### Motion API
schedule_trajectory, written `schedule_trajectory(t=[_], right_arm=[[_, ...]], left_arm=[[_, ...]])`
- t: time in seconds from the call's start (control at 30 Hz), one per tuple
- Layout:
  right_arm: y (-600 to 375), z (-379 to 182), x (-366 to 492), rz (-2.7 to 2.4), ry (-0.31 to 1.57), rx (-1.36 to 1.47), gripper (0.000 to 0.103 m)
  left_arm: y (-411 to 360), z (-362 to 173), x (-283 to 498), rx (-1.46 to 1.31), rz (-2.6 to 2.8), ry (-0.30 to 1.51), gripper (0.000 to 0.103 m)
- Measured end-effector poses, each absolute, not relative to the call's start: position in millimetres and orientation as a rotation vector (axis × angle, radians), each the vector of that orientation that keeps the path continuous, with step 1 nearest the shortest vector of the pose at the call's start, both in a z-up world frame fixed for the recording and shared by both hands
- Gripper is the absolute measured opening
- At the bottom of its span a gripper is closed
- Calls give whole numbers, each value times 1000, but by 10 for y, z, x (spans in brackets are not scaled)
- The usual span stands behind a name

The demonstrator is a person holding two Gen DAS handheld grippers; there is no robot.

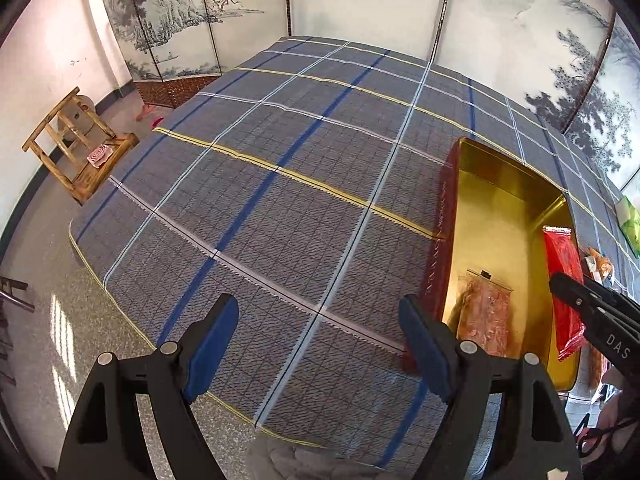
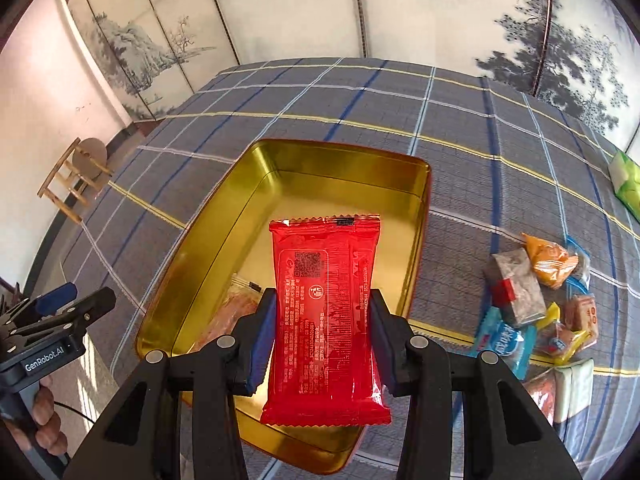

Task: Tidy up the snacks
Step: 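Lower the red pastry packet into the tin and open the right gripper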

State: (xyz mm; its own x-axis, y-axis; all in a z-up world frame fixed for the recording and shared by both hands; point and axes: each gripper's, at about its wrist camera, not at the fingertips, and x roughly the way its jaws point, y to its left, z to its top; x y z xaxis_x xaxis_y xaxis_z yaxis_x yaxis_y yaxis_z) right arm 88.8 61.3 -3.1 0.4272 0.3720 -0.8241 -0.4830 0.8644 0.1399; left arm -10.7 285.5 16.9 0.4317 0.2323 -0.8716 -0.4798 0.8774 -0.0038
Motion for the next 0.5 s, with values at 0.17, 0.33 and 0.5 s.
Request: schedule_trajectory(t=[0.17, 0.33, 0.5], right_arm=[[753, -193, 892, 518, 1032, -149, 45], [790, -340, 855, 466, 1056, -187, 45], [828, -388, 805, 436, 1050, -223, 45]], left_arm=[[2926, 121, -158, -283, 460, 1044, 80], [2956, 108, -176, -294, 468, 1038, 80], [2955, 120, -185, -289, 475, 1032, 80]])
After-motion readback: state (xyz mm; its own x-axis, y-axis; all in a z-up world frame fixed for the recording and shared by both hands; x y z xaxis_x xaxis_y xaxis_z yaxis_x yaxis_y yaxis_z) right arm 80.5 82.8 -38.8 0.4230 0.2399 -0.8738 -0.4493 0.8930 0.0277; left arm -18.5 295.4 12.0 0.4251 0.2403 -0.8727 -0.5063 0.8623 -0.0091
